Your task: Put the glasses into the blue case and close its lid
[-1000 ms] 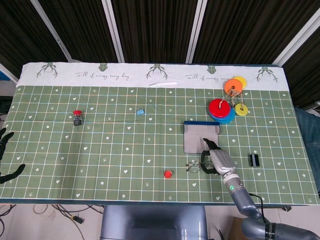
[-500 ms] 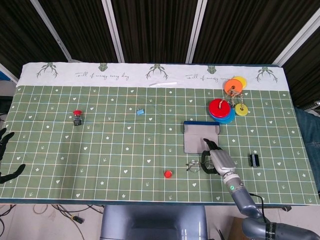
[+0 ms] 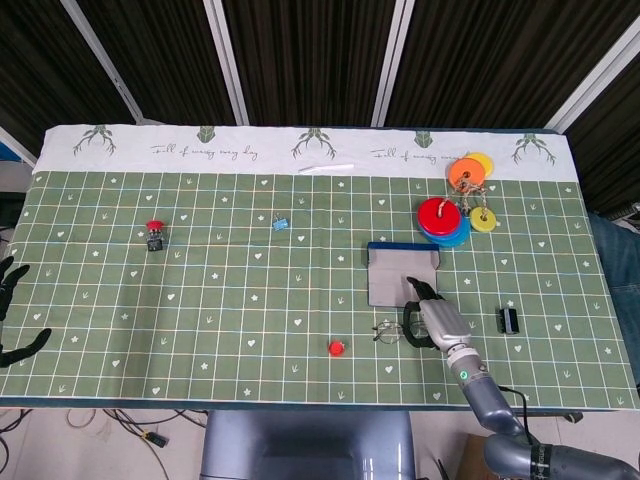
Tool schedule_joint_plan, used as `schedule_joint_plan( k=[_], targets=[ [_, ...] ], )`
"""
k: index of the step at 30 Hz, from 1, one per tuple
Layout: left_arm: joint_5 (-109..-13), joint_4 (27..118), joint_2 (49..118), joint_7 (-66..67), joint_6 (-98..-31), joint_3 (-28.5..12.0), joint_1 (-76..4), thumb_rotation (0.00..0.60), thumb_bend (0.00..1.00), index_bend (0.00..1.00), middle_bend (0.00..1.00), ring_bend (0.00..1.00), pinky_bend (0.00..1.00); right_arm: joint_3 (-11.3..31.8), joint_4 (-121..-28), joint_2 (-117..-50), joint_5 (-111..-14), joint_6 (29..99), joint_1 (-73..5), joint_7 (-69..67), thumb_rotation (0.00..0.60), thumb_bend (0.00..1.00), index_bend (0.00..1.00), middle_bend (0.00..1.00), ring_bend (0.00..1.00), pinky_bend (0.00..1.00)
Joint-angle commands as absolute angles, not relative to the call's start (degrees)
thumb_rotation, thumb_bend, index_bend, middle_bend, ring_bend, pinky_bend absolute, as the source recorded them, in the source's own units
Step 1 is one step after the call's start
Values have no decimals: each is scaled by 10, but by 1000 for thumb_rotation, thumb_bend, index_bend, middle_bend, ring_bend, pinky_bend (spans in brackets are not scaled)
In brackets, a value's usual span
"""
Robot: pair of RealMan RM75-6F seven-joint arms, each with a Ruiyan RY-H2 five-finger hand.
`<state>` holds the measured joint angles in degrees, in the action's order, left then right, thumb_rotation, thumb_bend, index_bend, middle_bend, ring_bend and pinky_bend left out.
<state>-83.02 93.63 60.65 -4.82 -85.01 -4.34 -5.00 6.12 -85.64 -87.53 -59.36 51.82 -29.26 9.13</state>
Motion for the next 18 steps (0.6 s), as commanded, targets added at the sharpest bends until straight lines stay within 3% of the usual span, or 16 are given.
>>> schedule_joint_plan(
  k=[1,18],
  targets=[
    [-831,937,607,-48,-850,-43,-50,600,216,100,0,0,0,62,-857,-875,-593,518,-293,91,600,503,620,1,63,213],
    [-831,938,606,-52,-852,-44,-49,600,216,102,0,0,0,92,-877,-851,-601,506,-317,77,600,560,642,1,63,205]
  ],
)
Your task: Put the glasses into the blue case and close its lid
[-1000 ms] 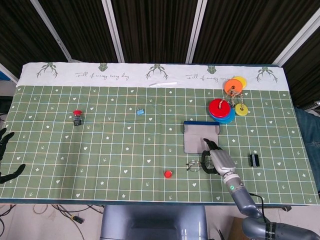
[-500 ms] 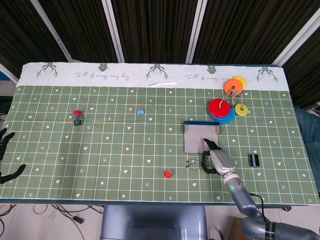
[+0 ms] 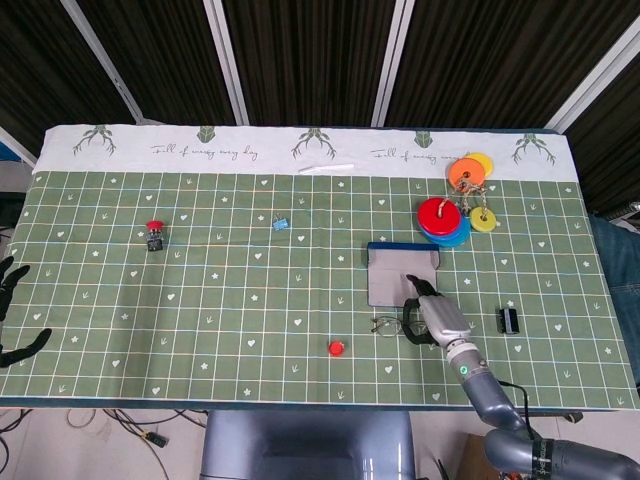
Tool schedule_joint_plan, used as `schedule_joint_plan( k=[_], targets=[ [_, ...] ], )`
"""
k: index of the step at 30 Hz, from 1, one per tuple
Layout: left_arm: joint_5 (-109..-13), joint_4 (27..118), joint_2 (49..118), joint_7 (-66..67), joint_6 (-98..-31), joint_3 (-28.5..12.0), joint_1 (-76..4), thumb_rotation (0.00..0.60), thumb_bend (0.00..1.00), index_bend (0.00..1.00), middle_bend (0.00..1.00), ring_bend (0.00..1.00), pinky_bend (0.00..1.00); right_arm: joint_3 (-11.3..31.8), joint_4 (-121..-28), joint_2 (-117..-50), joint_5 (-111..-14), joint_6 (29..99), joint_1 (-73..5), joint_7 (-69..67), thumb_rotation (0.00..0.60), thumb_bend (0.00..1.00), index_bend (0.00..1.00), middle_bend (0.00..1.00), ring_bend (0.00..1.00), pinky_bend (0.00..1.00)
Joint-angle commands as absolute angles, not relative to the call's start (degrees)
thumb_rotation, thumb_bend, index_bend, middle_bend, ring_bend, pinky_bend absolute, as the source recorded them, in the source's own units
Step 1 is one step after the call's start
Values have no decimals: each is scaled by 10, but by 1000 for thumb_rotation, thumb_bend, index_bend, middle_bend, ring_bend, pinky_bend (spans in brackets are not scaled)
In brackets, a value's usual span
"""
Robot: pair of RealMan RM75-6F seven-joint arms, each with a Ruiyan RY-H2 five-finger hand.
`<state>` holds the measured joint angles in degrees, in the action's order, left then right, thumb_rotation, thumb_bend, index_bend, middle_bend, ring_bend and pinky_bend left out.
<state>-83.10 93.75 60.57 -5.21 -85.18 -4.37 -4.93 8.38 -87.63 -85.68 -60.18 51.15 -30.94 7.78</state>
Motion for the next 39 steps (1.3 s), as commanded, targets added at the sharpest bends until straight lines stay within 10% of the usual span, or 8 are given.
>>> schedule_joint_plan(
  k=[1,39],
  targets=[
    [-831,938,605,-53,-852,-44,-49,600,216,102,0,0,0,100,-875,-847,-600,502,-323,75,600,561,644,1,63,201],
    [-821,937,606,-45,-857,-48,-45,600,216,103,0,0,0,127,-586,-897,-708,372,-453,-84,600,557,663,1,55,179]
  ],
)
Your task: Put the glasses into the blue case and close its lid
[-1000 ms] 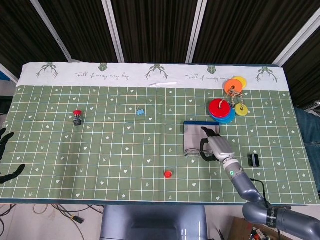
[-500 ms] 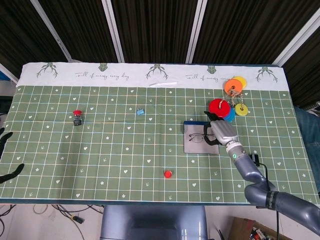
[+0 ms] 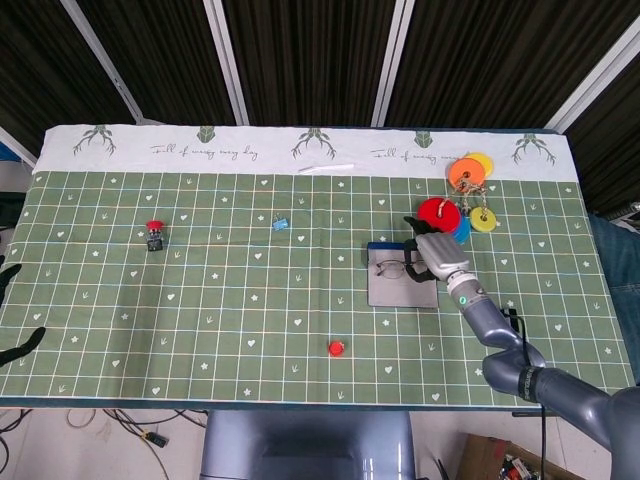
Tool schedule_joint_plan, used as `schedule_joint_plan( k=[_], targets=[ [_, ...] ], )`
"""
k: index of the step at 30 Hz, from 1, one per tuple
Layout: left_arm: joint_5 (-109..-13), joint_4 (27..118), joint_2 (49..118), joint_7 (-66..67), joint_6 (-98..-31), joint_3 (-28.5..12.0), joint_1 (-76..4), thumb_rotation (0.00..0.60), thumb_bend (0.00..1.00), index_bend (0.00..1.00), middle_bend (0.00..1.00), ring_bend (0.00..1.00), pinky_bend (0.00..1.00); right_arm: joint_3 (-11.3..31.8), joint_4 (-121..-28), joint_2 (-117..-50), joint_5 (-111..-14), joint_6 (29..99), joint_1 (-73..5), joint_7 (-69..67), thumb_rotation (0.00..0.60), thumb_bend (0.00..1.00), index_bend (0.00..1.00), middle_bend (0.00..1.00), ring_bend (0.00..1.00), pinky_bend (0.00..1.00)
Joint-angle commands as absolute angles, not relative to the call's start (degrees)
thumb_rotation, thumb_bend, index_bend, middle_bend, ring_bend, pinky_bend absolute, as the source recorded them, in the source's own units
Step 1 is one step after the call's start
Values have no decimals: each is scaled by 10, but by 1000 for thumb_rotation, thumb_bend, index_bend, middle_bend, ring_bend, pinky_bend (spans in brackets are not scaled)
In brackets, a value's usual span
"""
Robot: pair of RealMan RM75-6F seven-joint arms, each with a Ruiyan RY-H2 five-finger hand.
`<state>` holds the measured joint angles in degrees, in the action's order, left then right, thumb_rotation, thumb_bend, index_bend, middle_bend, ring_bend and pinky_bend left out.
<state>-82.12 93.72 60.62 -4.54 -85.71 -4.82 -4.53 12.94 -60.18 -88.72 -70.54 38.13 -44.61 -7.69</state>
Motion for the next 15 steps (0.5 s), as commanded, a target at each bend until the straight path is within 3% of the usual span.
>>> schedule_joint_plan(
  k=[1,15],
  targets=[
    [-820,937,606,-45,-857,-49,-45,600,216,103,0,0,0,127,-581,-900,-708,370,-454,-87,600,557,663,1,55,179],
    [-817,937,606,-45,-855,-50,-46,600,215,103,0,0,0,135,-518,-939,-691,342,-475,-115,600,557,663,1,55,179]
  ],
)
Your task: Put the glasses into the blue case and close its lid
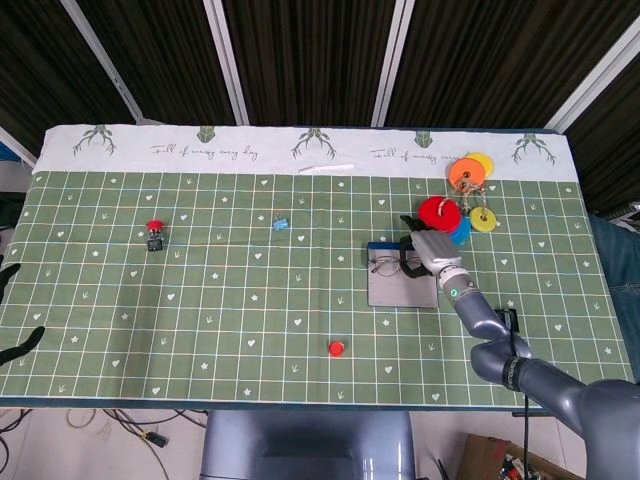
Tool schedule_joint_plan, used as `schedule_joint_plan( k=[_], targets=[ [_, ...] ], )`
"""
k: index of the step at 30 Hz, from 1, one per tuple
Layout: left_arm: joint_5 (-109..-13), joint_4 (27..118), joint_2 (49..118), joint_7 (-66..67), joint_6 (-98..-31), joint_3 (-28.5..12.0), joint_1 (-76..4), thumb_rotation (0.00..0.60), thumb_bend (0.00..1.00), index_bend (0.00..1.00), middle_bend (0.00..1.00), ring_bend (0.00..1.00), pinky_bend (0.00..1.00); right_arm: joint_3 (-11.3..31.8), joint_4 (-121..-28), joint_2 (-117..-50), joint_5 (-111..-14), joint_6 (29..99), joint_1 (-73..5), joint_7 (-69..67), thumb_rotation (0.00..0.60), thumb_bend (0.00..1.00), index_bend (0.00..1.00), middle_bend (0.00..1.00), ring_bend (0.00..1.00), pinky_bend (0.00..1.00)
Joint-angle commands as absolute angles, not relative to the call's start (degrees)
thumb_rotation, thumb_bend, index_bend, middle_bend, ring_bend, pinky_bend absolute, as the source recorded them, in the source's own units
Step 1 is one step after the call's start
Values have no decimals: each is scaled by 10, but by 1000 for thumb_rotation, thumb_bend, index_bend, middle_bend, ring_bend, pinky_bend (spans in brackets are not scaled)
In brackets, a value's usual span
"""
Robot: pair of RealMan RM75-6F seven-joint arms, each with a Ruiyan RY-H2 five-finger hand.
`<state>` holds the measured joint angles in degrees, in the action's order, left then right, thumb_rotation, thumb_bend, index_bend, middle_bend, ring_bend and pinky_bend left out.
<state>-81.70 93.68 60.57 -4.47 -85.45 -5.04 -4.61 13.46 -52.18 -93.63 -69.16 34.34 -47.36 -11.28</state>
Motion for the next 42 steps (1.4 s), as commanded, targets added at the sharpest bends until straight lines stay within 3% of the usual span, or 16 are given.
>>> schedule_joint_plan(
  k=[1,9,14,25,37,42],
  targets=[
    [-817,937,605,-45,-855,-50,-46,600,215,103,0,0,0,135,-515,-940,-690,342,-476,-115,600,557,663,1,55,179],
    [-818,938,606,-44,-855,-50,-45,600,216,103,0,0,0,139,-504,-945,-684,342,-479,-117,600,546,645,1,50,179],
    [-816,939,606,-44,-855,-50,-45,600,217,102,0,0,0,133,-500,-942,-680,325,-483,-110,600,503,462,0,38,179],
    [-815,940,606,-40,-854,-50,-44,600,219,101,0,0,0,137,-531,-927,-664,335,-479,-89,600,441,231,0,0,179],
    [-815,942,606,-36,-855,-49,-43,600,219,101,0,0,0,144,-575,-902,-637,349,-476,-56,600,408,182,0,0,179],
    [-815,942,605,-37,-855,-49,-43,600,222,101,0,0,0,148,-656,-865,-639,396,-448,-57,600,385,170,1,9,179]
  ],
)
